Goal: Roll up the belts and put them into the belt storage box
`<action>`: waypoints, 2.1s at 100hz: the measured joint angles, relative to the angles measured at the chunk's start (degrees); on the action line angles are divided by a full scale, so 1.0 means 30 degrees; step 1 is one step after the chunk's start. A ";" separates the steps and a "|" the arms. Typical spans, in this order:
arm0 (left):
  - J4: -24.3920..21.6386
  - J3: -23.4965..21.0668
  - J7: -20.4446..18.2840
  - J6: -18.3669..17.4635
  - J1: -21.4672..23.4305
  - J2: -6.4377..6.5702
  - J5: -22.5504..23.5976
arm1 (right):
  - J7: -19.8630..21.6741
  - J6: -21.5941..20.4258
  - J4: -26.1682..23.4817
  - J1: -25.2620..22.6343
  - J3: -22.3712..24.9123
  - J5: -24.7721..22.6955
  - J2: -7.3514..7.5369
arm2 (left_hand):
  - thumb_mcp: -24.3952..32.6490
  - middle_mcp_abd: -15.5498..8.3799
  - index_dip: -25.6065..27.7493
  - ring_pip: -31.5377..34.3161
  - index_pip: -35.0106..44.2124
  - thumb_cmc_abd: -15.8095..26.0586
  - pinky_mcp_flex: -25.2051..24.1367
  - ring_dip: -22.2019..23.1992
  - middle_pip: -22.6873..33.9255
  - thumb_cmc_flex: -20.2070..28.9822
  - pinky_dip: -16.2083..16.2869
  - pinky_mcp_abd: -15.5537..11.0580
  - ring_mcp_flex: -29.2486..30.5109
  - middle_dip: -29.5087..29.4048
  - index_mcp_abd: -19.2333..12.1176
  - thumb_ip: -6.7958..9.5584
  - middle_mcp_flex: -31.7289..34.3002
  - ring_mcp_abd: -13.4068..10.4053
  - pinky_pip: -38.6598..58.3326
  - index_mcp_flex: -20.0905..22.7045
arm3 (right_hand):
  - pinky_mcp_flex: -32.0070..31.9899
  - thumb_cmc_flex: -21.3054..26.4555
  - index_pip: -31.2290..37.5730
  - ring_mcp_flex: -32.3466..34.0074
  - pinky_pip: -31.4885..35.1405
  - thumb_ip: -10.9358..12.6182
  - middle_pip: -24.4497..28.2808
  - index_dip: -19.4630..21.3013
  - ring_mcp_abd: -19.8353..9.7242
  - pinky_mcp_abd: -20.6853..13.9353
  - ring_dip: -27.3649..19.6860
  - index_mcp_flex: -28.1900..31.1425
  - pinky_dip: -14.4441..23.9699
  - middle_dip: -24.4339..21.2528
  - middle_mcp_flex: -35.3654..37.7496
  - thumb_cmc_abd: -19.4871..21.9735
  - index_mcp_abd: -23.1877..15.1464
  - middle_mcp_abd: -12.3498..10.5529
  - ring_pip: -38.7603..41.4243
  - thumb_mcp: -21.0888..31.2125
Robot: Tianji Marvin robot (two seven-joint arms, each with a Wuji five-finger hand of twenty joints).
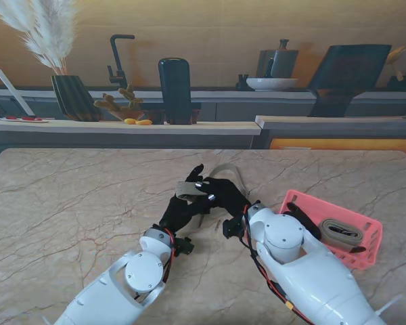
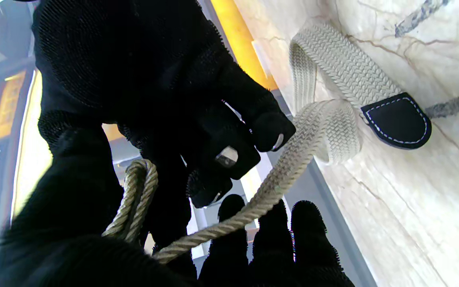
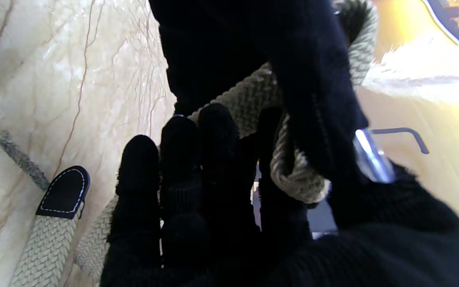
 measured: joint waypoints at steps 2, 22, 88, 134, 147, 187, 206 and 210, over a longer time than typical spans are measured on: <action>0.0000 0.0023 0.0141 0.0031 0.0033 -0.0046 -0.0010 | -0.0138 0.0092 0.0000 0.0011 -0.0021 0.0009 -0.0036 | -0.1141 -0.0009 0.0187 0.0147 0.0208 0.0487 0.0032 0.0069 0.0049 0.0764 0.0147 0.0000 0.0216 0.0050 0.0081 -0.0053 0.0040 -0.0004 0.0320 0.0000 | -0.0140 -0.0176 0.0081 -0.0011 0.0000 0.0020 0.0002 -0.0042 0.0045 0.0011 0.0000 0.0012 0.0000 0.0003 -0.0036 0.0014 -0.0220 0.0053 0.0000 -0.0017; -0.0162 -0.0020 0.1265 0.0151 0.0551 -0.0486 -0.0721 | -0.0522 0.0666 -0.0059 0.0081 -0.0076 -0.0866 -0.0211 | -0.3508 -0.0416 0.0667 0.0780 0.2820 0.1275 0.0196 0.0128 0.0398 0.2861 0.0980 0.0075 0.0698 0.0325 0.0337 -0.0117 0.1207 -0.0069 0.1891 0.0000 | -0.0517 -0.0567 0.0082 -0.0102 0.0000 0.0020 0.0004 -0.0594 0.0164 0.0033 -0.0028 0.0002 0.0003 0.0004 -0.0534 0.0224 -0.0579 0.0239 -0.0025 -0.0109; -0.1678 -0.0501 0.1282 -0.0153 0.1336 -0.0389 -0.0569 | 0.1264 0.2778 -0.0154 0.0002 0.0387 0.1244 -0.0074 | -0.3442 -0.0337 0.1149 0.1732 1.0465 0.4266 0.1512 0.0642 0.0893 0.5609 0.1945 0.1368 0.3158 0.0629 0.1272 0.0612 0.3925 -0.0068 0.3959 0.1251 | -0.1443 -0.0468 -0.0062 -0.0976 -0.0011 -0.0049 -0.0500 -0.0602 0.0569 0.0081 -0.0493 -0.0749 0.0003 -0.0200 -0.1439 0.0962 -0.0768 0.0770 -0.0678 -0.0856; -0.1996 -0.0546 0.2194 -0.0321 0.1279 -0.0744 -0.1109 | 0.3073 0.3049 0.0311 -0.0024 0.0059 0.2268 0.0034 | -0.3764 -0.0399 0.1145 0.2880 1.0743 0.5517 0.2312 0.1139 0.1701 0.5248 0.2493 0.2327 0.4870 0.0875 0.1565 0.0830 0.5864 0.0136 0.5264 0.2143 | -0.1724 -0.0458 -0.0287 -0.1193 -0.0127 -0.0215 -0.0722 -0.0833 0.0623 0.0082 -0.0729 -0.0695 0.0003 -0.0200 -0.1701 0.1011 -0.0935 0.0841 -0.0940 -0.1909; -0.2160 -0.0590 0.2282 -0.0034 0.1295 -0.0796 -0.1835 | 0.3106 0.2537 0.0391 -0.0046 -0.0057 0.2161 0.0053 | -0.3940 -0.0155 0.1377 0.5138 1.1947 0.5085 0.3725 0.2196 0.2853 0.5622 0.3325 0.2862 0.7777 0.1348 0.1759 0.0833 0.9089 0.1161 0.7086 0.4962 | -0.1726 -0.0380 -0.0287 -0.1193 -0.0130 -0.0216 -0.0724 -0.0839 0.0625 0.0082 -0.0732 -0.0675 0.0003 -0.0200 -0.1701 0.1016 -0.0945 0.0848 -0.0940 -0.1918; -0.1813 -0.0362 0.1423 0.0354 0.0816 -0.0905 -0.3273 | 0.1777 0.1840 0.0215 -0.0626 -0.0055 0.2544 -0.0028 | -0.3712 0.0080 0.1646 0.5600 1.2429 0.3063 0.4354 0.2550 0.3325 0.5416 0.3771 0.3097 0.8327 0.1999 0.1962 0.0847 1.0612 0.1370 0.8005 0.6628 | -0.1726 -0.0158 -0.0287 -0.1179 -0.0130 -0.0216 -0.0724 -0.0582 0.0635 0.0082 -0.0732 -0.0630 0.0003 -0.0200 -0.1675 0.1008 -0.0949 0.0898 -0.0940 -0.1918; -0.2151 -0.0471 0.1415 0.0946 0.0955 -0.0930 -0.4189 | 0.1021 0.2290 -0.0192 -0.0894 0.0003 0.2156 -0.0145 | -0.3554 0.0101 0.1650 0.5609 1.4489 0.3071 0.5110 0.2514 0.4049 0.8494 0.3808 0.3098 0.8800 0.2321 0.1794 0.0847 1.1789 0.1370 0.8020 0.7373 | -0.1726 -0.0114 -0.0301 -0.1165 -0.0132 -0.0208 -0.0724 -0.0650 0.0693 0.0091 -0.0732 -0.0395 0.0006 -0.0198 -0.1375 0.0973 -0.0698 0.0943 -0.0940 -0.1981; -0.2285 -0.0567 0.1521 0.1141 0.1069 -0.0956 -0.4195 | 0.0827 0.2846 -0.0517 -0.0995 0.0105 0.1557 -0.0177 | -0.3551 0.0126 0.1649 0.5599 1.4778 0.3071 0.5403 0.2352 0.4257 0.8754 0.3808 0.3097 0.8975 0.2353 0.1794 0.0847 1.2009 0.1411 0.8023 0.7373 | -0.1849 -0.0139 -0.0510 -0.1164 -0.0284 -0.0204 -0.0724 -0.0860 0.0757 0.0151 -0.0732 -0.0387 0.0006 -0.0198 -0.1433 0.0974 -0.0698 0.0955 -0.0940 -0.2298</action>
